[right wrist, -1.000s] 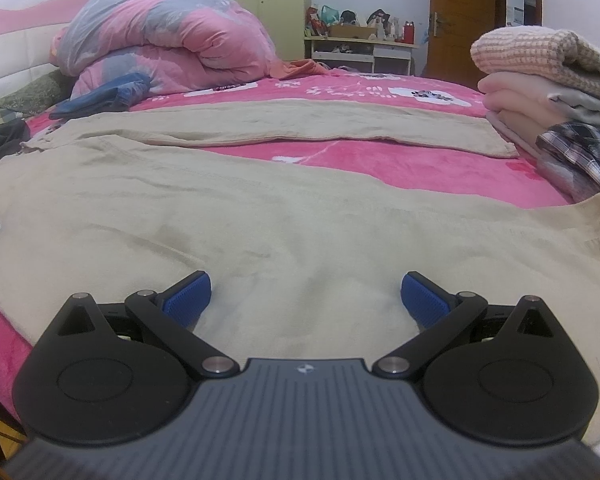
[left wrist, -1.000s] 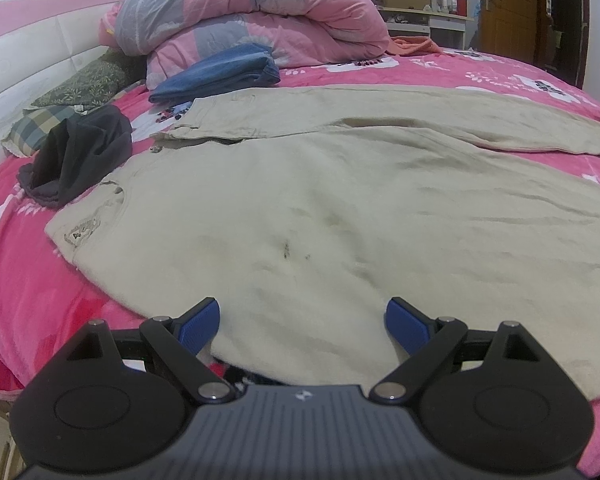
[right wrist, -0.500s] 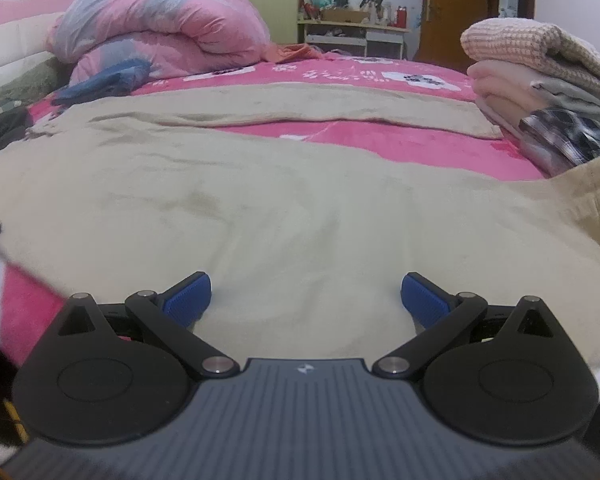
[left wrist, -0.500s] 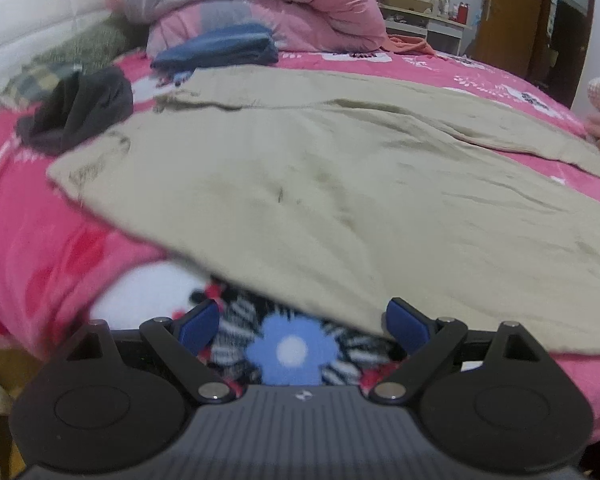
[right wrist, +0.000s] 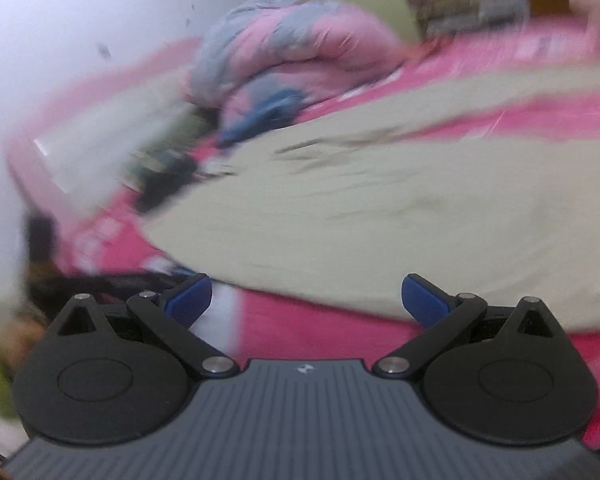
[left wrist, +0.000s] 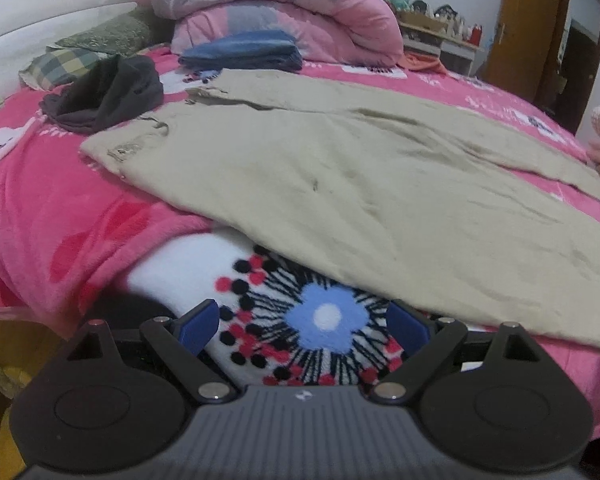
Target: Fold clothes
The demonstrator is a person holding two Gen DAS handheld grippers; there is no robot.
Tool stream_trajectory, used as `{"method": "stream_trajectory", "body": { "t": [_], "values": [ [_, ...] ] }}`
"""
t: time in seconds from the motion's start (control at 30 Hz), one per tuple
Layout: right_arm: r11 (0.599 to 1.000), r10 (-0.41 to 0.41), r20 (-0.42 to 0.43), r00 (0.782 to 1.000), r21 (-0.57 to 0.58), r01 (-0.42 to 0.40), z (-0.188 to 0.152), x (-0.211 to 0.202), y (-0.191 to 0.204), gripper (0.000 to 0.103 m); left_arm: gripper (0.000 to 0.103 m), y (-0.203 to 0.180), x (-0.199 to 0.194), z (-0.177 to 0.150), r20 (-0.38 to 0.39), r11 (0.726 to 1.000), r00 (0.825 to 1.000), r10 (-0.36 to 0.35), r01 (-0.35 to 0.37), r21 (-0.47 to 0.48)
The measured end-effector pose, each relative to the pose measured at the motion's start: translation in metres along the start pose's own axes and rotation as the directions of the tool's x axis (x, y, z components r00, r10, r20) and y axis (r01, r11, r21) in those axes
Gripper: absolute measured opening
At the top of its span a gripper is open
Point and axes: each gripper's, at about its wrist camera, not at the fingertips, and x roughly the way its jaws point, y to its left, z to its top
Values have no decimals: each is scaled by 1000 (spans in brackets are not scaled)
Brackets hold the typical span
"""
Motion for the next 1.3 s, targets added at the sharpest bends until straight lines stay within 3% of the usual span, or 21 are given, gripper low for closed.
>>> {"method": "stream_trajectory", "body": {
  "t": [0.1,0.2,0.4,0.6,0.77,0.87,1.07,1.13,1.3],
  "values": [
    [964,157,-50,986,225,-142,7,23,-16,102,92,5,-1,2,-6,1000,1000,5,-5,-21],
    [908,244,-61,968,366,-205,2,45,-22,102,92,12,-1,4,-5,999,1000,20,-20,-44],
    [738,399,-48,916,610,-289,-6,88,-34,100,91,28,1,11,8,994,999,46,-45,-97],
    [709,385,-55,921,656,-258,-7,104,-32,92,90,35,8,13,-2,991,1000,30,-30,-133],
    [665,357,-24,934,708,-236,-10,102,-46,61,90,37,10,14,9,989,1000,24,-23,-145],
    [645,344,-14,939,730,-226,-16,101,-50,49,89,42,9,15,27,987,999,26,-22,-161],
    [611,358,-32,933,764,-208,-27,115,-46,39,77,60,7,16,79,972,996,40,-20,-236],
    [617,364,-51,930,761,-200,-27,124,-41,37,73,68,8,18,88,964,995,40,-15,-266],
    [609,359,0,933,758,-234,-15,124,-43,31,65,95,9,27,131,940,989,62,-14,-342]
  ]
}}
